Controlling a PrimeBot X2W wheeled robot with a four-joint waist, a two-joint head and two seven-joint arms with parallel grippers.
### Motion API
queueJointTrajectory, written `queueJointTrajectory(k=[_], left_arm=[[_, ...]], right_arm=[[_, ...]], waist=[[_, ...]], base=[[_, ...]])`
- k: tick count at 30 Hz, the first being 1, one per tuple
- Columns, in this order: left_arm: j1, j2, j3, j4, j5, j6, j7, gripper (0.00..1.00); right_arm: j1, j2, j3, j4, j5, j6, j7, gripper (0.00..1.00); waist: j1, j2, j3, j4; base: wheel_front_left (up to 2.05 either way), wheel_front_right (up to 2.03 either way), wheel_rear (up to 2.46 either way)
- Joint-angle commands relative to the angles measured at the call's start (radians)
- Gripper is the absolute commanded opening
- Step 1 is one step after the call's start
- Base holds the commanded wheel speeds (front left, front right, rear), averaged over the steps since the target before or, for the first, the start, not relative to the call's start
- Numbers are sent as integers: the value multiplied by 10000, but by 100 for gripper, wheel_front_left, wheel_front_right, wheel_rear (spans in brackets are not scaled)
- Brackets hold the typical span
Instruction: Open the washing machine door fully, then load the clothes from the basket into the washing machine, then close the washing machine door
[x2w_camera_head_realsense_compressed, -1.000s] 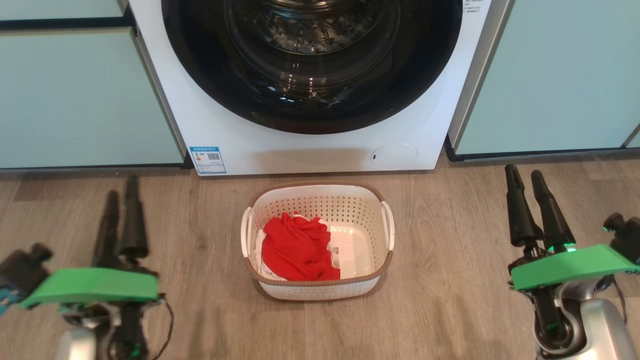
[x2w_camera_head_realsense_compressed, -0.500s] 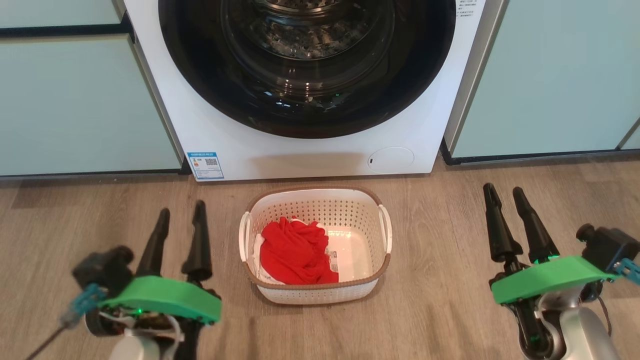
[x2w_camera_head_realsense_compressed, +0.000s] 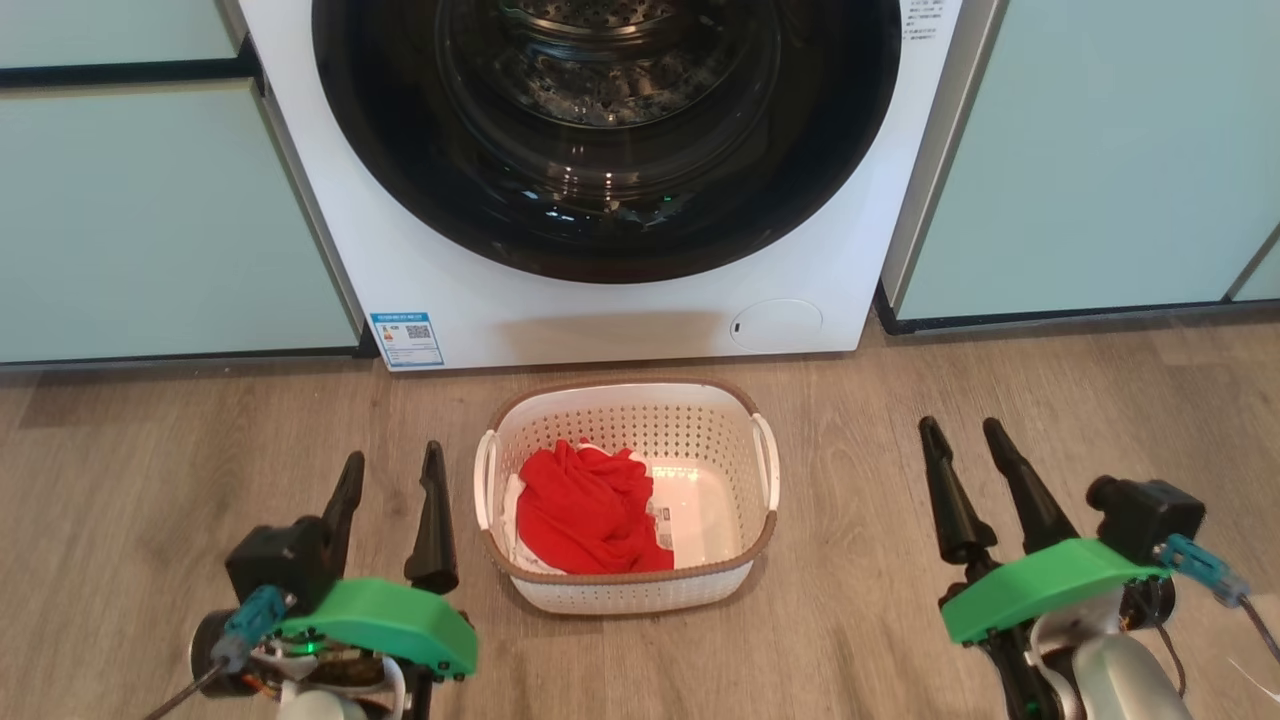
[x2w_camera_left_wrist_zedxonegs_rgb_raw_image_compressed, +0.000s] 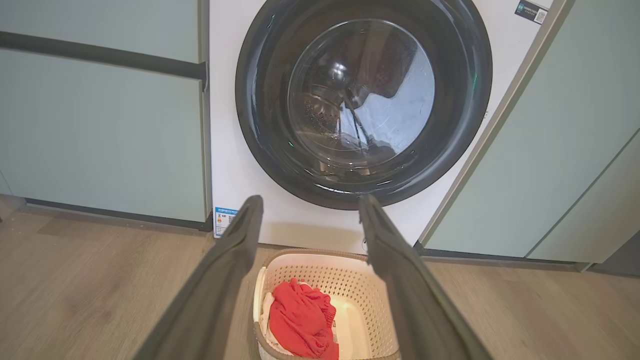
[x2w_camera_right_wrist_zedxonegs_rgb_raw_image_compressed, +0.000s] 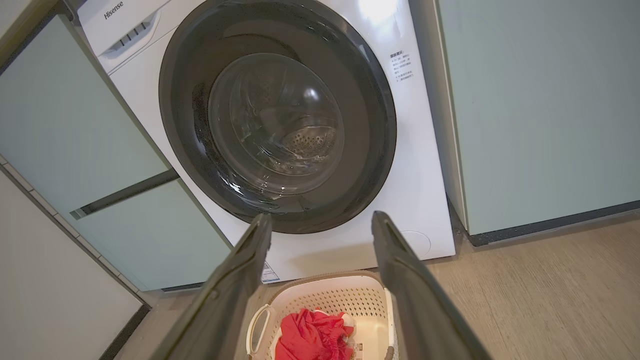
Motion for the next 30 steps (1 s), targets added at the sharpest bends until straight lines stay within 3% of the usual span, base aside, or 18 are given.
queueJointTrajectory(k=[1, 12, 24, 30], left_arm=[[-425, 70, 224, -369, 330, 51, -139, 100], [-427, -182, 390, -743, 1775, 150, -490, 100], [-130, -729, 1174, 328, 2636, -477, -841, 100], [-58, -835, 1446, 922, 2968, -1055, -1012, 100]], right_arm=[[-527, -113, 245, -300, -291, 0, -191, 100], [-791, -123, 419, -222, -1696, 0, -544, 100], [-862, -134, 474, 597, -2772, 0, -896, 100], [-1063, -139, 406, 1236, -3253, 0, -1067, 100]], waist=[[0, 0, 10, -15], [0, 0, 53, -154], [0, 0, -34, -203], [0, 0, -69, -273]], base=[[0, 0, 0], [0, 0, 0], [0, 0, 0], [0, 0, 0]])
